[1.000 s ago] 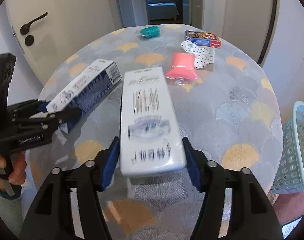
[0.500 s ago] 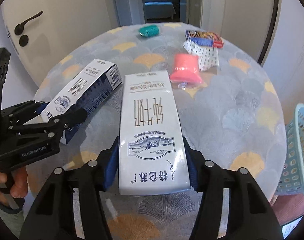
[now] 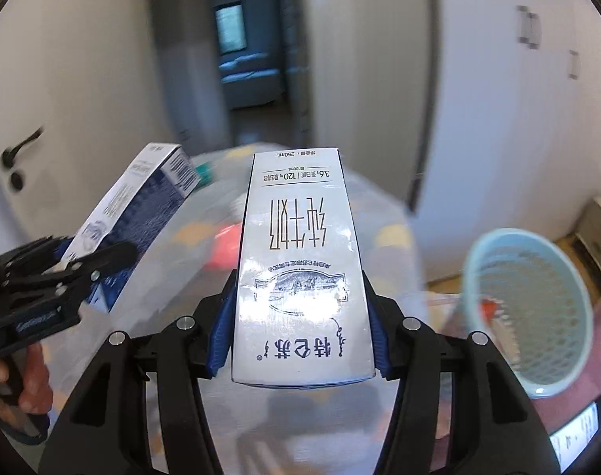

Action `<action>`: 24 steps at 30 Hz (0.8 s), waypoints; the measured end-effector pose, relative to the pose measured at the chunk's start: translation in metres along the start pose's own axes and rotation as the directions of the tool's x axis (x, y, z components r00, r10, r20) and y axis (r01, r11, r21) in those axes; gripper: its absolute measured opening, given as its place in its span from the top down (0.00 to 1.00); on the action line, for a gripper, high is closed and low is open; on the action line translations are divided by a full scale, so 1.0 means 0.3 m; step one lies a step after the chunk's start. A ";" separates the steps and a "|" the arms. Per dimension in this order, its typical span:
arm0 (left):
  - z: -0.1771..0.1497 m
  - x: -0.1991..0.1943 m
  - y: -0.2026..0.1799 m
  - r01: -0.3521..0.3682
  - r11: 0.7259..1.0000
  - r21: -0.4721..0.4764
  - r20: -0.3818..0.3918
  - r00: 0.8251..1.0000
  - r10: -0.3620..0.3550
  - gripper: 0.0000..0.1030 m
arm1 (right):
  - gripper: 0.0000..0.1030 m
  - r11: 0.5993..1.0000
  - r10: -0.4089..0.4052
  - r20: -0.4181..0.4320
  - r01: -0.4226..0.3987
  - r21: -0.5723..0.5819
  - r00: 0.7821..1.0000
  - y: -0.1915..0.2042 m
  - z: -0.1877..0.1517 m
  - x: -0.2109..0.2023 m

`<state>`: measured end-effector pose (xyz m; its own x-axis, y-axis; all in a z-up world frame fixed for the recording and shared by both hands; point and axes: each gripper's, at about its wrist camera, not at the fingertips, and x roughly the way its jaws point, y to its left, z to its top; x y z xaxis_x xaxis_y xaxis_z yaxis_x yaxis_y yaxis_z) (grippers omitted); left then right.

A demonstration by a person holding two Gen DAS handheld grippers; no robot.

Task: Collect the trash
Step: 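Carry both cartons over the blue basket and open both tools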

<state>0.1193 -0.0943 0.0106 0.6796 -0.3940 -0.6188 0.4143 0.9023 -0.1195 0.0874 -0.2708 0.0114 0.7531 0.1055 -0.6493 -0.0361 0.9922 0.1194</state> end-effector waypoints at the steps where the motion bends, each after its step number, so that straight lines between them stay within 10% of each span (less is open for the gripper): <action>1: 0.023 0.019 -0.038 0.019 1.000 0.020 0.001 1.000 -0.019 0.49 | 0.49 0.999 -0.025 0.011 0.025 0.025 1.000 -0.049 0.008 -0.016; 15: 0.187 0.402 -0.596 0.319 0.934 0.160 -0.146 0.943 -0.298 0.49 | 0.49 0.866 -0.259 -0.098 0.276 0.417 0.961 -0.669 -0.094 -0.055; 24: 0.136 0.609 -0.799 0.324 0.924 0.203 -0.226 0.934 -0.278 0.36 | 0.42 0.782 -0.274 -0.192 0.335 0.525 0.942 -0.842 -0.183 0.007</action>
<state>0.1690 -0.3896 -0.0420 0.3827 -0.5792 -0.7198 0.7259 0.6705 -0.1536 0.0621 -0.5174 -0.0614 0.5935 -0.1600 -0.7888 0.5689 0.7766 0.2706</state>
